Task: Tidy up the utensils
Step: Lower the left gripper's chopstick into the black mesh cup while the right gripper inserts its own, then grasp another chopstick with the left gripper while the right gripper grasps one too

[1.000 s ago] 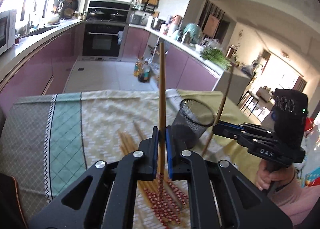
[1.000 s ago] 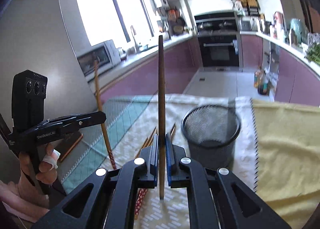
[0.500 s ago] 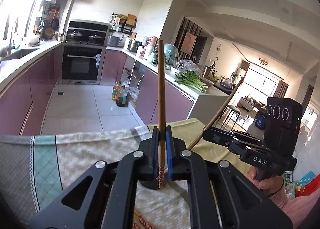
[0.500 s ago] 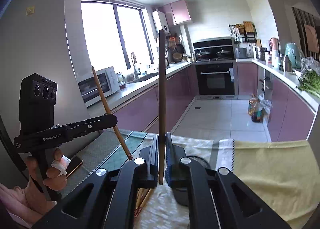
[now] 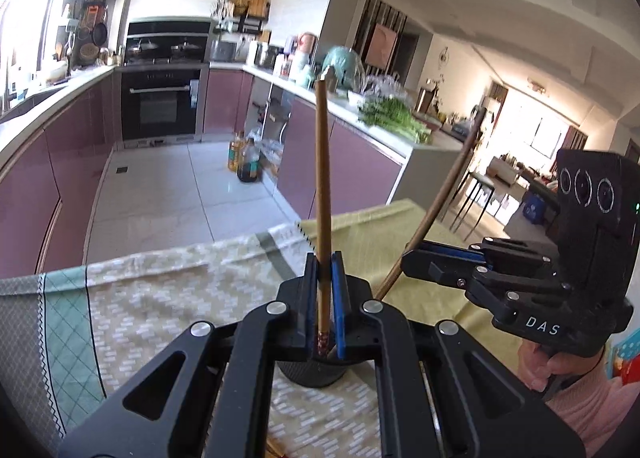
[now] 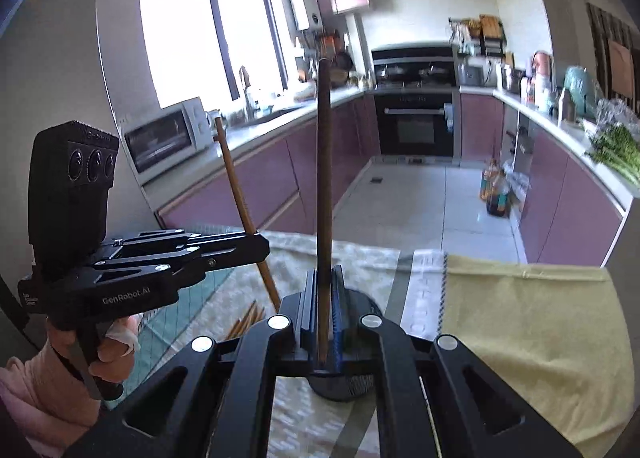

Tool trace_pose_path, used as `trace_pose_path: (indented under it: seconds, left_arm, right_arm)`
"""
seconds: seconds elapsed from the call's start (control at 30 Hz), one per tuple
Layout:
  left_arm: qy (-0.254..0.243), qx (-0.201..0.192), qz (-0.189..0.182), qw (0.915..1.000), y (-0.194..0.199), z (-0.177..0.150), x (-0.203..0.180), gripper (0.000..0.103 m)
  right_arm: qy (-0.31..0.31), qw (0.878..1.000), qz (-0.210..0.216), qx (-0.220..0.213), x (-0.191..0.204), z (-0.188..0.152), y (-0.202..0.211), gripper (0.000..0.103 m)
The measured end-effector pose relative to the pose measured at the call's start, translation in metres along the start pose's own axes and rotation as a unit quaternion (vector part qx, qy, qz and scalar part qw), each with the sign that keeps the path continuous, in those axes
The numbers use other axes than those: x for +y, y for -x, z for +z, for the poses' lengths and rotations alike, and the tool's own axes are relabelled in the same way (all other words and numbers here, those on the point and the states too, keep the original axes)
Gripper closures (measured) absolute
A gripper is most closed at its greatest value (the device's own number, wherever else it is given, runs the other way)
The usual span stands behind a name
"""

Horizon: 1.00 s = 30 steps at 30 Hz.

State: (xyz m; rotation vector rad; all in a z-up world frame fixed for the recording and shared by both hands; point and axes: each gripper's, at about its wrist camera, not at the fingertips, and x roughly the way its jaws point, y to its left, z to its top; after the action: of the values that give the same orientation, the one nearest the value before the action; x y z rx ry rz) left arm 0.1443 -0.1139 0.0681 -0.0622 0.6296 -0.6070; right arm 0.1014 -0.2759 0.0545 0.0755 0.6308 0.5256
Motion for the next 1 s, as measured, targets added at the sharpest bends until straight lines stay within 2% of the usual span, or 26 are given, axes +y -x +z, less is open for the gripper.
trace_pose_path:
  seconds: [0.13,0.3,0.37,0.4,0.43,0.5,0.57,0.6,0.7,0.83,0.9,1.0]
  left_arm:
    - [-0.003,0.028,0.008,0.9996,-0.027,-0.013,0.012,0.095]
    - [-0.001,0.048,0.012,0.9988,-0.049,-0.018,0.024,0.095]
    - [-0.002,0.046,0.022,0.9987,-0.055,-0.019,0.028,0.083]
    - [-0.002,0.043,0.029,0.9986,-0.057,-0.02,0.03,0.07]
    - [-0.002,0.039,0.035,0.9986,-0.056,-0.02,0.031,0.067]
    - [0.0,0.032,0.044,0.9985,-0.05,-0.021,0.033,0.064]
    - [-0.007,0.014,0.061,0.998,-0.037,-0.024,0.033,0.055]
    - [-0.011,0.002,0.072,0.9973,-0.026,-0.028,0.034,0.05]
    - [-0.022,-0.019,0.093,0.9952,0.002,-0.04,0.036,0.048]
    - [-0.016,-0.011,0.116,0.9931,0.031,-0.066,0.049,0.047]
    - [-0.012,0.008,0.127,0.9919,0.036,-0.082,0.056,0.047]
    - [0.004,0.035,0.127,0.9913,0.038,-0.107,0.073,0.048]
  right_arm:
    - [-0.008,0.999,-0.003,0.04,-0.004,-0.006,-0.023,0.097]
    - [-0.022,0.998,-0.009,0.06,-0.009,-0.007,-0.042,0.097]
    - [-0.029,0.998,-0.016,0.057,-0.011,-0.005,-0.046,0.095]
    - [-0.034,0.998,-0.019,0.053,-0.011,-0.005,-0.047,0.094]
    - [-0.039,0.998,-0.021,0.047,-0.012,-0.005,-0.045,0.09]
    - [-0.04,0.998,-0.031,0.032,-0.011,-0.007,-0.04,0.081]
    - [-0.038,0.999,-0.028,0.013,-0.008,-0.01,-0.029,0.074]
    - [-0.036,0.999,-0.024,0.006,-0.005,-0.011,-0.024,0.074]
    - [-0.009,1.0,-0.004,-0.012,0.012,-0.022,-0.004,0.073]
    - [0.022,0.999,0.035,0.008,0.037,-0.042,0.0,0.071]
    - [0.029,0.997,0.059,0.035,0.051,-0.055,-0.01,0.071]
    - [0.04,0.994,0.072,0.073,0.067,-0.072,-0.031,0.071]
